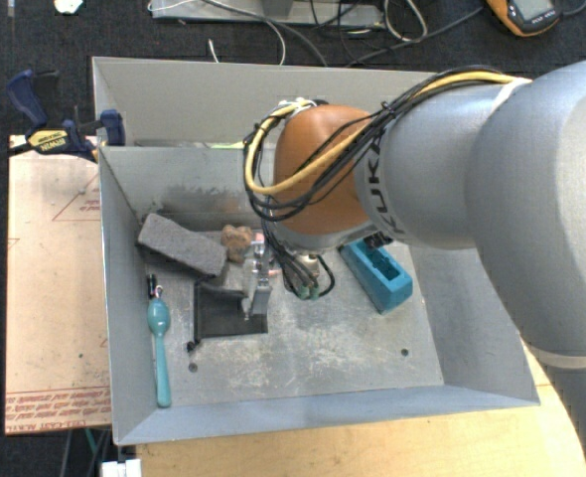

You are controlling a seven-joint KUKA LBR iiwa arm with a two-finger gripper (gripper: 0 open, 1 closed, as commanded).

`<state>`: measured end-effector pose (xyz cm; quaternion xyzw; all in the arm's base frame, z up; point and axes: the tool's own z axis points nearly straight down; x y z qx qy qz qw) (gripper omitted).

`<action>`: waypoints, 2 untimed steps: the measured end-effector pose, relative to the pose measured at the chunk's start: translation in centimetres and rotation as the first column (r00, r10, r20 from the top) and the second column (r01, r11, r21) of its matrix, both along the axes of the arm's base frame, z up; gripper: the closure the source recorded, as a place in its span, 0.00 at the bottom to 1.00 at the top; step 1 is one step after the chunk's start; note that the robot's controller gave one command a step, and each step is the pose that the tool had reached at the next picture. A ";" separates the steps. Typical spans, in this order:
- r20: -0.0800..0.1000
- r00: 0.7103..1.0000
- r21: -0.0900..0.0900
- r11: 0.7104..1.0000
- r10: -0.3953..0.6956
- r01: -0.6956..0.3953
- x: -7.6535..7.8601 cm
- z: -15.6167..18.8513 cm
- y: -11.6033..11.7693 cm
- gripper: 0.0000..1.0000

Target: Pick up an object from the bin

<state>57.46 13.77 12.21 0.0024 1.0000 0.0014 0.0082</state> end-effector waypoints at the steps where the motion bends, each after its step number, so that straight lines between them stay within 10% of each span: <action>1: 0.013 0.982 -0.003 0.982 0.187 -0.187 -1.2 1.2 -0.7 1.00; 2: 0.011 0.947 -0.006 0.947 0.322 -0.321 0.9 -3.1 0.2 1.00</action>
Offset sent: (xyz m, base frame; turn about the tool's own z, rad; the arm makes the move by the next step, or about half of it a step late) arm 0.0215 0.0083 -0.0521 -0.2760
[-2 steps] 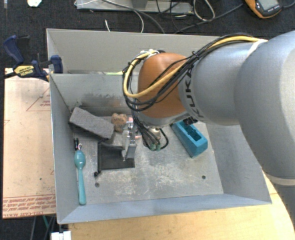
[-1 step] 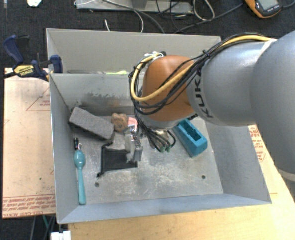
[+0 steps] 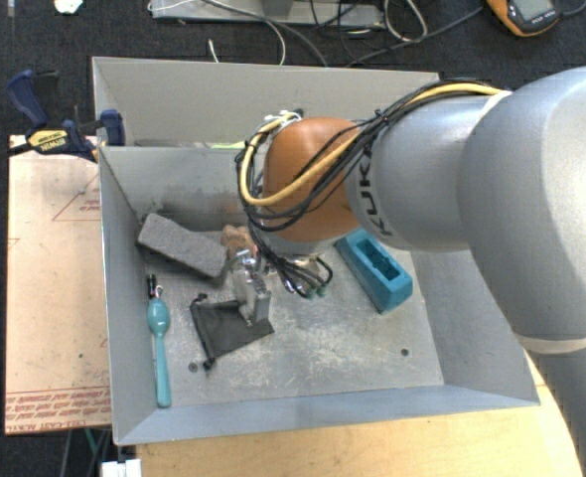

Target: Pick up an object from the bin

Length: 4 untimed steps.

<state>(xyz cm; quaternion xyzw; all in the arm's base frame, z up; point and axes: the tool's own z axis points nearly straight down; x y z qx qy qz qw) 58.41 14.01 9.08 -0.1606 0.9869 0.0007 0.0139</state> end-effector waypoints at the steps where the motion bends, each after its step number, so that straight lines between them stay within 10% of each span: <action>1: -0.002 0.999 0.001 0.999 -0.052 0.052 -0.8 -1.1 -0.1 1.00; 2: -0.010 0.987 -0.004 0.987 0.162 -0.162 -6.2 4.5 -1.4 1.00; 4: -0.002 0.961 -0.005 0.961 0.276 -0.276 -1.4 -0.7 1.2 1.00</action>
Offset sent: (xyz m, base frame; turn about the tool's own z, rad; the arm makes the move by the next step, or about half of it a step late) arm -0.0746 -0.0190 0.0684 -0.1890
